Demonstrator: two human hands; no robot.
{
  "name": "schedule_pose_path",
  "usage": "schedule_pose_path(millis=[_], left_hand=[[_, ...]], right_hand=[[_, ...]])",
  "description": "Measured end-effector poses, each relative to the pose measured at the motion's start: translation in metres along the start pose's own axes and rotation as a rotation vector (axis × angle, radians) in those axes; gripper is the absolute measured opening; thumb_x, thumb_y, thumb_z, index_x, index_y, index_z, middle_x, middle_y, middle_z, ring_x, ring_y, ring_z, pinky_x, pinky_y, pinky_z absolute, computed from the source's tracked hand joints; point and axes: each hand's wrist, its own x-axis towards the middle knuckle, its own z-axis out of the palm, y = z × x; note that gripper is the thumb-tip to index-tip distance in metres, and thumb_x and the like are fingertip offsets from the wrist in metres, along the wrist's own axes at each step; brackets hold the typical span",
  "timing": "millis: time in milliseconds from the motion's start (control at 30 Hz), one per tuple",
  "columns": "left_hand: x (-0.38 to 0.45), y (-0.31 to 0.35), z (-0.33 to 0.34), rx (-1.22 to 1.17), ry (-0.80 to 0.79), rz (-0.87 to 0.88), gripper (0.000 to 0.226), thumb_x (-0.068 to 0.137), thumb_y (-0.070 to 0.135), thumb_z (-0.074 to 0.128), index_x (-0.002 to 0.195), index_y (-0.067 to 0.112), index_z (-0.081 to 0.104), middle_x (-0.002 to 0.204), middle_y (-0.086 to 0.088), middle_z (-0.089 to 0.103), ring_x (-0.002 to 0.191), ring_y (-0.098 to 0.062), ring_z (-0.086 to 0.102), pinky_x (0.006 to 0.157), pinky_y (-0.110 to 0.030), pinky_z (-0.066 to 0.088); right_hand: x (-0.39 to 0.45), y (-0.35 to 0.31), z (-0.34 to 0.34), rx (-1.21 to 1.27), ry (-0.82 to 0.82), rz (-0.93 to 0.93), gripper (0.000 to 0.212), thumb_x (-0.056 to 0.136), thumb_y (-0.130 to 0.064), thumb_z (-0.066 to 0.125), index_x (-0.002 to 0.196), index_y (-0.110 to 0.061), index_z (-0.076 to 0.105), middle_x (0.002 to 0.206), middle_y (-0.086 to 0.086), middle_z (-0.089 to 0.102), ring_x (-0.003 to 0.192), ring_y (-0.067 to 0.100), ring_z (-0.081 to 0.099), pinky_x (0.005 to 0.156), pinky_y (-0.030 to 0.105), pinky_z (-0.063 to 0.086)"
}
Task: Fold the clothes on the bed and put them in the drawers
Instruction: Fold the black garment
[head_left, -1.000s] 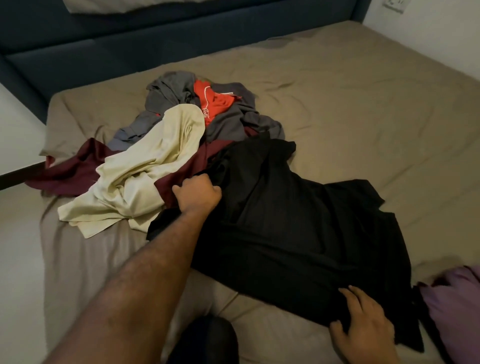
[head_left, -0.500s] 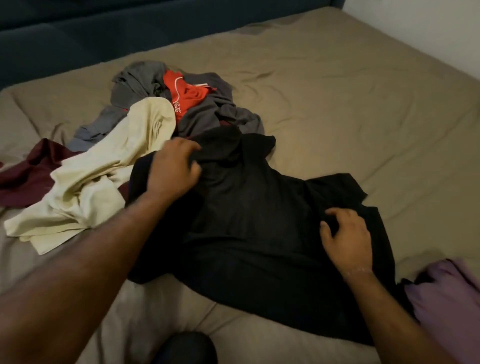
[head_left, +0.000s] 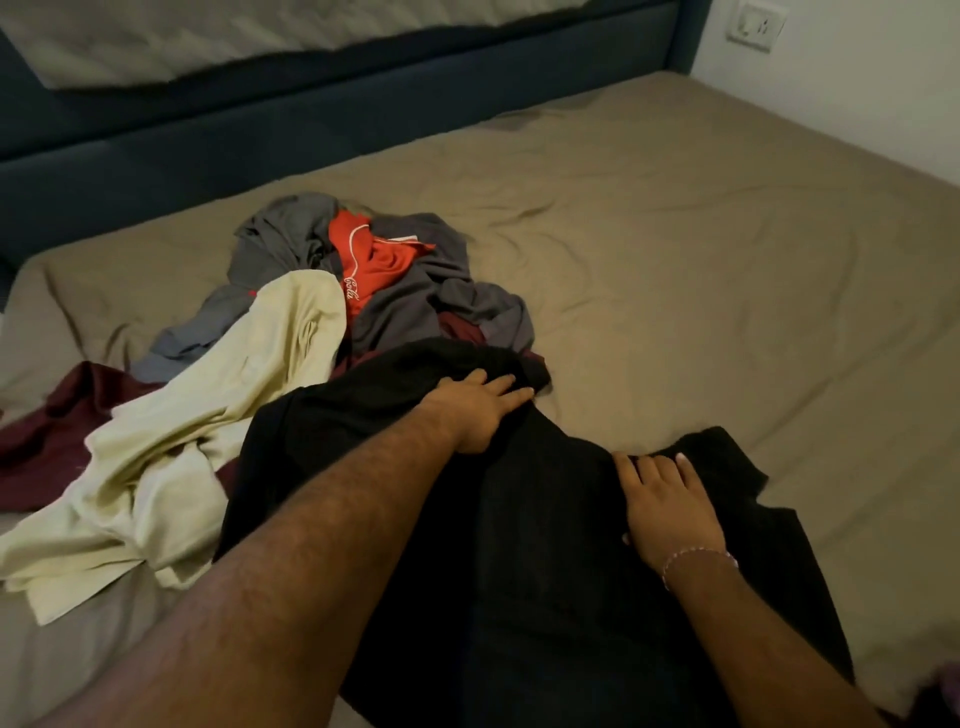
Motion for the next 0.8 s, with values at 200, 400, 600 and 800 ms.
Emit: schedule_pose_path(millis=[200,400,600,800], left_hand=[[0.023,0.024,-0.011,0.098,0.041,0.281,0.080,0.095,0.014,0.058,0.161,0.041,0.023,0.170,0.009,0.022,0.138,-0.028,0.044,0.103,-0.044,0.046],[0.011,0.023,-0.043,0.354,0.047,-0.079,0.036,0.105,0.026,0.045,0.139,0.022,0.057,0.141,-0.008,0.058,0.126,-0.031,0.054,0.104,-0.049,0.042],[-0.073,-0.015,-0.032,0.381,0.506,-0.072,0.018,0.091,0.029,0.060,0.105,0.022,0.069,0.107,-0.002,0.064,0.108,-0.031,0.049,0.086,-0.049,0.034],[-0.152,-0.054,0.018,0.350,0.527,-0.271,0.015,0.079,0.030,0.072,0.092,0.021,0.069,0.097,0.000,0.061,0.109,-0.033,0.048,0.091,-0.054,0.033]], right_hand=[[0.004,-0.001,-0.002,0.069,-0.086,0.069,0.105,0.078,-0.050,0.079,0.158,-0.029,0.014,0.139,0.000,0.056,0.136,0.027,0.041,0.119,0.050,0.030],[0.009,-0.001,-0.027,0.085,-0.190,0.180,0.084,0.072,-0.058,0.083,0.141,-0.030,0.043,0.141,0.004,0.047,0.137,0.030,0.037,0.115,0.055,0.034],[-0.030,0.034,-0.038,-0.017,-0.024,0.236,0.052,0.080,-0.072,0.066,0.117,-0.035,0.072,0.137,0.000,0.047,0.128,0.025,0.039,0.106,0.050,0.041],[-0.086,0.065,-0.036,-0.047,0.163,0.171,0.040,0.054,-0.037,0.095,0.086,-0.020,0.079,0.102,0.007,0.059,0.101,0.033,0.052,0.086,0.048,0.040]])
